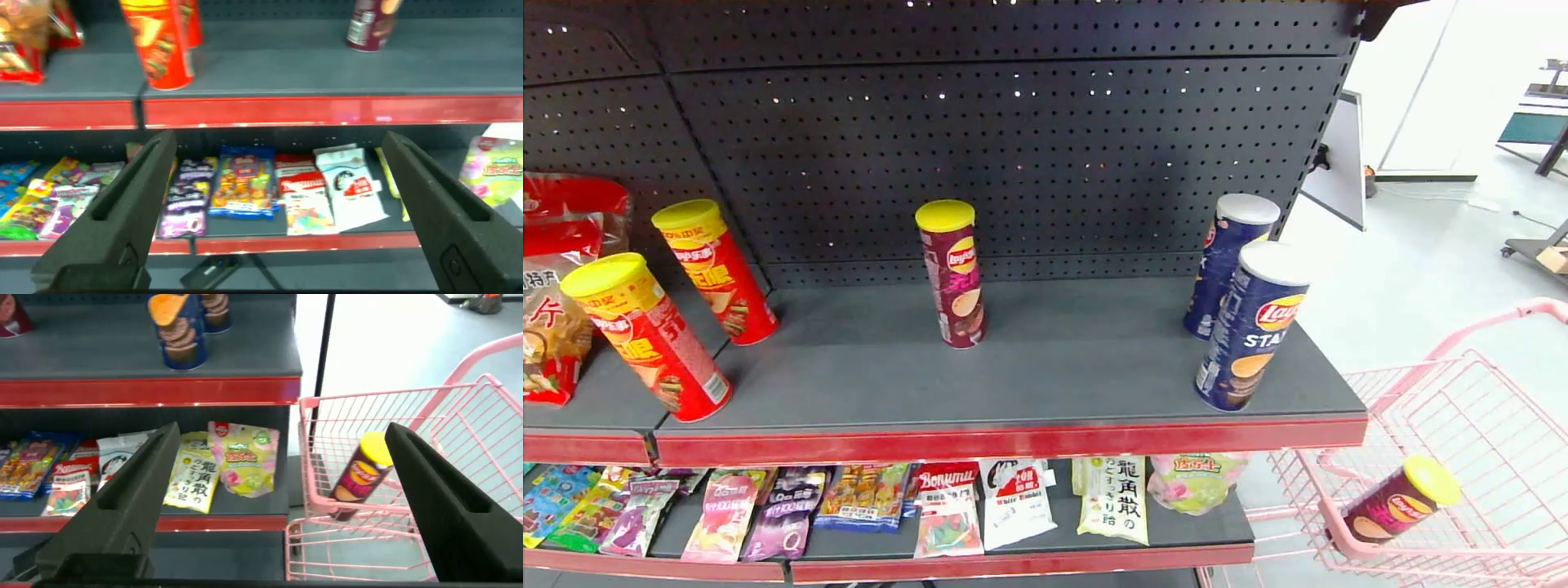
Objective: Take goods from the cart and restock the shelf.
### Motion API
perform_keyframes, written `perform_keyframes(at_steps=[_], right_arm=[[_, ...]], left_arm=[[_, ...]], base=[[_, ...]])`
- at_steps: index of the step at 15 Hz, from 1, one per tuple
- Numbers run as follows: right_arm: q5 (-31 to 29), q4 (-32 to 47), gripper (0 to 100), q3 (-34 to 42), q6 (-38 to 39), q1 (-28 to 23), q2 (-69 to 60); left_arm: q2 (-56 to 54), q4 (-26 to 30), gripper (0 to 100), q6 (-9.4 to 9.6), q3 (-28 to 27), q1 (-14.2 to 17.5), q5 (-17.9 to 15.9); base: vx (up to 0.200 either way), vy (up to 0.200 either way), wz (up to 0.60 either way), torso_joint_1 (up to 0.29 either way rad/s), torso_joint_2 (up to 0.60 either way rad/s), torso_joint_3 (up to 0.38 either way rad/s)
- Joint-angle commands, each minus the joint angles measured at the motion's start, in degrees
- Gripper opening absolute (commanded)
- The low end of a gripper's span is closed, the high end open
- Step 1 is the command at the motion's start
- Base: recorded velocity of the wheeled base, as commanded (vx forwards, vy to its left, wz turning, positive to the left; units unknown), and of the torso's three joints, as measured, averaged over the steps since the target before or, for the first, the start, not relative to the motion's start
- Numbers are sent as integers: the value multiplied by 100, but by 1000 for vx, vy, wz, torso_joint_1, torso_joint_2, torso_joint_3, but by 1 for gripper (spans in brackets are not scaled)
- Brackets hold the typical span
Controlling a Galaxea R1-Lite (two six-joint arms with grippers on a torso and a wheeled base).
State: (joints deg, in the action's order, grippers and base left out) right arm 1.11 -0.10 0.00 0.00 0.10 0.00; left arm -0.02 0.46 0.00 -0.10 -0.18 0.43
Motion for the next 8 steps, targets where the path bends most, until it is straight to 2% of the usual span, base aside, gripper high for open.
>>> perform_keyframes(at_steps=[1,6,8], right_arm=[[3,1,100,0,0,-1,9],[3,1,100,0,-9,-1,9],[12,1,100,0,-18,-1,0]], left_arm=[[2,-2,100,0,1,1,1],[2,-2,100,0,1,1,1],[2,-2,100,-9,1,1,1]], base=[[0,-200,0,2,12,2],[0,0,0,0,0,0],[0,0,-600,0,0,0]])
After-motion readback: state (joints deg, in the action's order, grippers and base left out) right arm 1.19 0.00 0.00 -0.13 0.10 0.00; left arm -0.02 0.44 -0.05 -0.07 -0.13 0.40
